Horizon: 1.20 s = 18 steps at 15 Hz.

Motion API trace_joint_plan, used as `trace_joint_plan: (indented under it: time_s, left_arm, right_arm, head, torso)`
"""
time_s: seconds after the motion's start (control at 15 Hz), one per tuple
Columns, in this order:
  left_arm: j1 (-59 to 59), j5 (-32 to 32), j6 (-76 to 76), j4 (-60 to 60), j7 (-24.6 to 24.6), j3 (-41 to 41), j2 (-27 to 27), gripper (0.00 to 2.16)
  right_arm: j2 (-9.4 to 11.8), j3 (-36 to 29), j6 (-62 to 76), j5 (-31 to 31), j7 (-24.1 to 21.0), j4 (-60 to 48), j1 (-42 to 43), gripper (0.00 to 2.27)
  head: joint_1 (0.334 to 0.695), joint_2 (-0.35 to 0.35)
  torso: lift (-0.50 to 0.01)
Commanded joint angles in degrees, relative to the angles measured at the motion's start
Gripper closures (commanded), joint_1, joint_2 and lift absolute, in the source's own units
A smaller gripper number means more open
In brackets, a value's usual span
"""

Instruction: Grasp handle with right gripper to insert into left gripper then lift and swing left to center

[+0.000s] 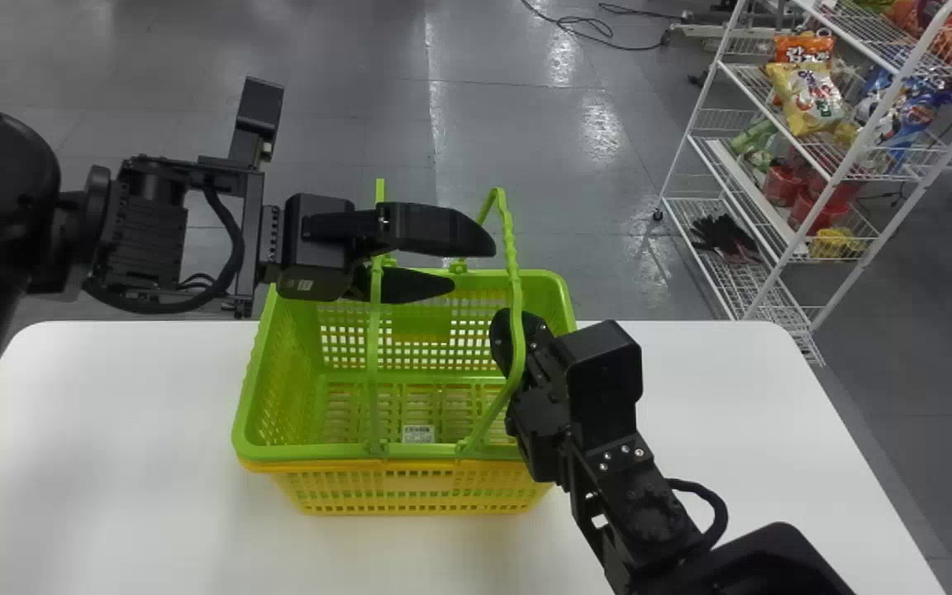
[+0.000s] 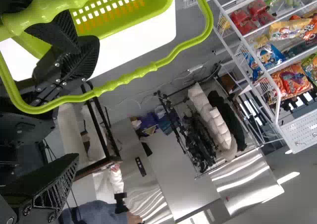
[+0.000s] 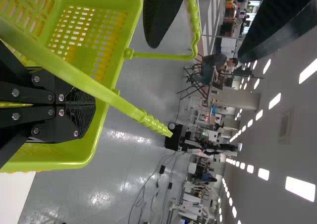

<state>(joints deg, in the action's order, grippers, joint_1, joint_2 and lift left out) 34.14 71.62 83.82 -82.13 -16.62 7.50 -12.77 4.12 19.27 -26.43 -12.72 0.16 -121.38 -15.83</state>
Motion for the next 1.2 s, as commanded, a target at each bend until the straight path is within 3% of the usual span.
trace_joint_plan:
  time_s: [0.0, 0.6, 1.13]
  left_arm:
    - [0.05, -0.08, -0.18, 0.30, -0.17, 0.06, 0.55, 0.05]
    - [0.49, -0.08, -1.06, 1.89, -0.52, 0.06, 1.34, 0.05]
    - [0.67, 3.35, -0.89, 4.79, -1.05, -0.91, 1.34, 0.05]
  right_arm:
    - [-0.51, 1.82, -0.60, -0.55, -0.07, 0.71, 1.15, 2.16]
    - [-0.60, 4.37, -1.65, -2.49, -0.16, 1.06, 1.86, 2.16]
    - [-0.08, -1.08, -1.30, -2.84, -0.16, -4.13, -3.59, 2.16]
  head:
    - [0.695, -0.102]
    - [0.695, -0.065]
    - [0.695, -0.088]
  torso:
    - [-0.093]
    - [-0.093]
    - [-0.093]
